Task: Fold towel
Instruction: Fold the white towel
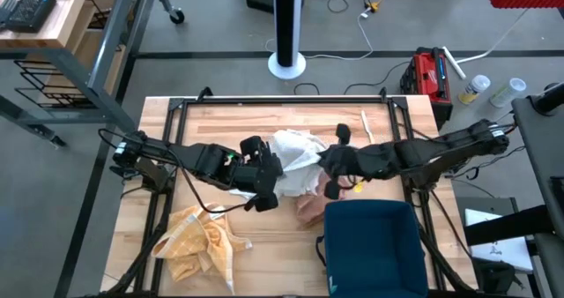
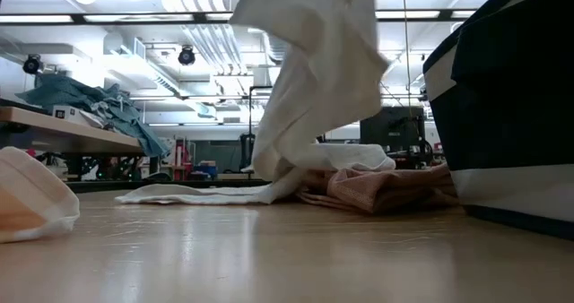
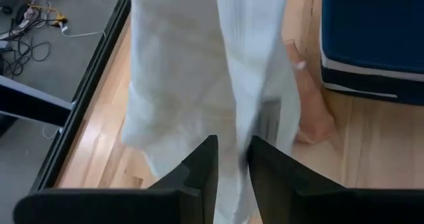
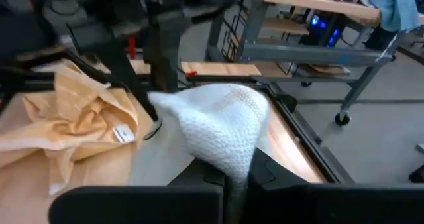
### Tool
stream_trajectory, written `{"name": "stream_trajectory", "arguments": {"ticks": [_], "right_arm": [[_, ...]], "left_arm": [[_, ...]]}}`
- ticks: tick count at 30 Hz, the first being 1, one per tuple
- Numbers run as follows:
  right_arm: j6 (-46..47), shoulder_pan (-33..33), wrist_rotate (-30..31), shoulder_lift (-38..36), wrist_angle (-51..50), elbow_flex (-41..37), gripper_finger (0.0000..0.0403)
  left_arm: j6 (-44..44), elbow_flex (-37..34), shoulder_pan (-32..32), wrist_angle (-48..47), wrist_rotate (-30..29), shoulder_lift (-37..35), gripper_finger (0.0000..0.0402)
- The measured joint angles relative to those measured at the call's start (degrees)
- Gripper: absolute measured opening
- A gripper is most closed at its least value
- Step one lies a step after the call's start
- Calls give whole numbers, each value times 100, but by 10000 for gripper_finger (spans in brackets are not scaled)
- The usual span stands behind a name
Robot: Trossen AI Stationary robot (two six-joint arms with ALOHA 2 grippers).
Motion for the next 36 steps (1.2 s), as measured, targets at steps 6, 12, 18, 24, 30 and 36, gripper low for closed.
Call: {"name": "stream_trajectory", "arguments": {"ticks": [6,12,18,24,30,36], "right_arm": [[143,11,-16,-182,-126,0,1],[212,13,-22,-102,-137,4,0],[214,13,-19,-124,-124,147,0],[212,13,-17,-128,-161,195,0],[207,13,-19,-118,-453,195,10],[315,13,28,-111,-705,195,31]], "left_arm": [[8,-33,-54,329,13,118,92],[121,-425,-63,688,153,220,107],[195,-1120,-72,1327,-115,223,92],[496,-1160,-177,1560,-1185,114,10],[774,-412,-269,1042,-1492,-124,1],[885,1056,-387,-49,-1867,-127,1]]}}
